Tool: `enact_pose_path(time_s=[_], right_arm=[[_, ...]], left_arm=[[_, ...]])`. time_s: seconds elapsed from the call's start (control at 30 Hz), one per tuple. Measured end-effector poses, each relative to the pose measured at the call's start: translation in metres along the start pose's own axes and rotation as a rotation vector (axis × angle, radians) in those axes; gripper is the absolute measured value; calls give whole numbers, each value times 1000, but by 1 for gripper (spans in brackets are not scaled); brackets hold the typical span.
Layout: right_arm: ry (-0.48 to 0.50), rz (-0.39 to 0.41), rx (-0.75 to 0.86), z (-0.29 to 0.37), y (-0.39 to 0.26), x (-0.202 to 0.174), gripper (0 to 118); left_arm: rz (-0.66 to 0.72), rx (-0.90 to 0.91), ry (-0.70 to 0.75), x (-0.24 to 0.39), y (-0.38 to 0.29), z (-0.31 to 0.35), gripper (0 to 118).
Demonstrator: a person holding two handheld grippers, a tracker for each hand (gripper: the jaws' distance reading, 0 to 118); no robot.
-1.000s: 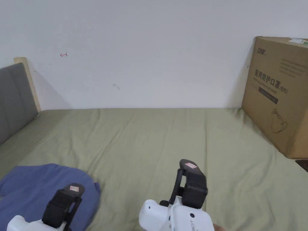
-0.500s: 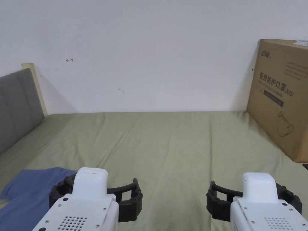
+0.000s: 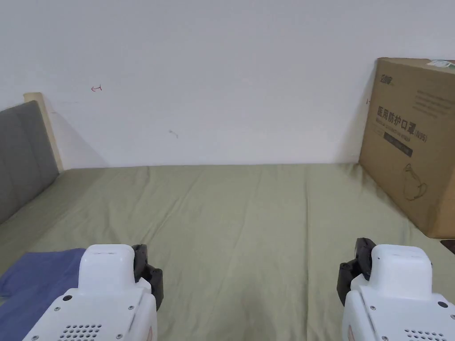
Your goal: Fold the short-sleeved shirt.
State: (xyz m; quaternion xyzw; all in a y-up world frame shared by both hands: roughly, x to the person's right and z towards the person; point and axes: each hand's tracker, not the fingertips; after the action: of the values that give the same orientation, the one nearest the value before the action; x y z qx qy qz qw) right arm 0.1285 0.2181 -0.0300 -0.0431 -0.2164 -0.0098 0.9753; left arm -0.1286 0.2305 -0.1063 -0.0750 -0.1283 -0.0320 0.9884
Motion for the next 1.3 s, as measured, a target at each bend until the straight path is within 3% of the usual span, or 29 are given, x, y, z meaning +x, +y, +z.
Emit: enact_pose_path(time_s=[0.13, 0.23, 0.4, 0.5, 0.63, 0.77, 0.9, 1.1, 1.13, 1.17, 1.23, 1.27, 1.3], right_arm=[[-8, 60, -7, -3, -2, 0, 1], [47, -78, -18, -2, 4, 7, 1], [118, -9, -17, -7, 16, -10, 1], [239, -25, -30, -9, 20, -36, 1], [412, 13, -54, -16, 20, -91, 1], [590, -19, -111, -14, 20, -143, 1], [643, 46, -121, -9, 16, -176, 1], [660, 58, -176, -22, 3, -183, 1], [657, 56, -196, -26, 0, -182, 1], [649, 53, -214, -32, -5, -179, 1], [630, 48, -248, -40, -12, -175, 1], [621, 42, -263, -46, -17, -172, 1], [611, 39, -281, -51, -22, -170, 1]], left_arm=[[48, -12, -26, -5, 2, -1, 0], [59, -26, -17, -11, 2, -4, 0], [85, -16, 15, -32, 8, 5, 0], [100, -11, 94, -53, 12, 16, 0], [91, -4, 230, -87, 10, 39, 0], [114, -29, 321, -123, 4, 56, 0], [168, -92, 382, -149, -8, 47, 0], [267, -285, 268, -173, -40, -20, 0], [314, -367, 233, -181, -50, -44, 8], [365, -426, 200, -189, -61, -66, 26], [479, -513, 164, -201, -82, -106, 45], [488, -572, 172, -203, -92, -127, 45], [501, -624, 180, -206, -99, -143, 73]])
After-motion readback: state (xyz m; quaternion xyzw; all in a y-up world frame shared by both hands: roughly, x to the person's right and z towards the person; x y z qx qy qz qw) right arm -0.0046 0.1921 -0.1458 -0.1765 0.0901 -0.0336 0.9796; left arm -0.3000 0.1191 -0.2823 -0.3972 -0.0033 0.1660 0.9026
